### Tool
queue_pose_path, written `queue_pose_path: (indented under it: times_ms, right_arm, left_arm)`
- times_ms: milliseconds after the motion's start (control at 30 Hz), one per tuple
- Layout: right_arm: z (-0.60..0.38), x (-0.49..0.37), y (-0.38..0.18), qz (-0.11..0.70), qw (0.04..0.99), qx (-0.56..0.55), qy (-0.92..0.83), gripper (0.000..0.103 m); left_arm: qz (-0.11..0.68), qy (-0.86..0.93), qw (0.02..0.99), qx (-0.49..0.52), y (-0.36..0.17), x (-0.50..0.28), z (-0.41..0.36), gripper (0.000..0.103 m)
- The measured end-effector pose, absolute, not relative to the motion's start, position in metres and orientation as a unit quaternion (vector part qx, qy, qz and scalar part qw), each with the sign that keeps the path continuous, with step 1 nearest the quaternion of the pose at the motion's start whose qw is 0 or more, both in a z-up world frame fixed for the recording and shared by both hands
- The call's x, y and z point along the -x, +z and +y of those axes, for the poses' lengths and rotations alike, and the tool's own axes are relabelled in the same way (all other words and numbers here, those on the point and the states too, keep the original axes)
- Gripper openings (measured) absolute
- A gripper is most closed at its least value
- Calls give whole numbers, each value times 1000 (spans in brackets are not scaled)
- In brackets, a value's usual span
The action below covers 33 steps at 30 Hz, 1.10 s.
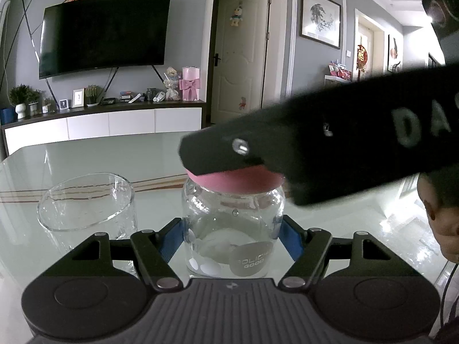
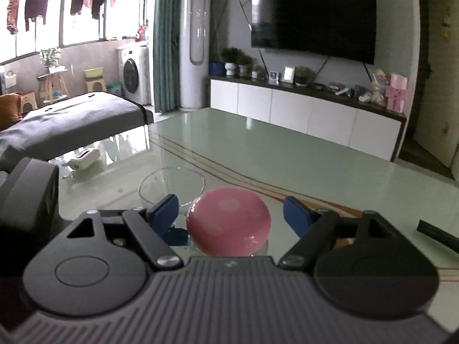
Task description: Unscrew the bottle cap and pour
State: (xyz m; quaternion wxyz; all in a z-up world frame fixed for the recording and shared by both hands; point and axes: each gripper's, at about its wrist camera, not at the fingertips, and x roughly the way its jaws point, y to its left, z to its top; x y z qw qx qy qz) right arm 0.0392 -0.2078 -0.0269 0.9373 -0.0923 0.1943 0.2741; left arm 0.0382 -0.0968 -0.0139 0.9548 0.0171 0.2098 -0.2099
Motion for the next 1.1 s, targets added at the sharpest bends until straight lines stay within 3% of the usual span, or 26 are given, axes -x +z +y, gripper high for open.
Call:
queue_pose_path:
  times_ms: [133, 1100]
  right_arm:
    - [-198, -43, -31, 207, 935, 111, 265, 66]
    - [-247, -61, -30, 167, 884, 100, 424, 66]
  left_arm:
    - [210, -210, 955, -17, -14, -38, -97, 74]
    - [211, -211, 954, -15, -13, -45, -97, 75]
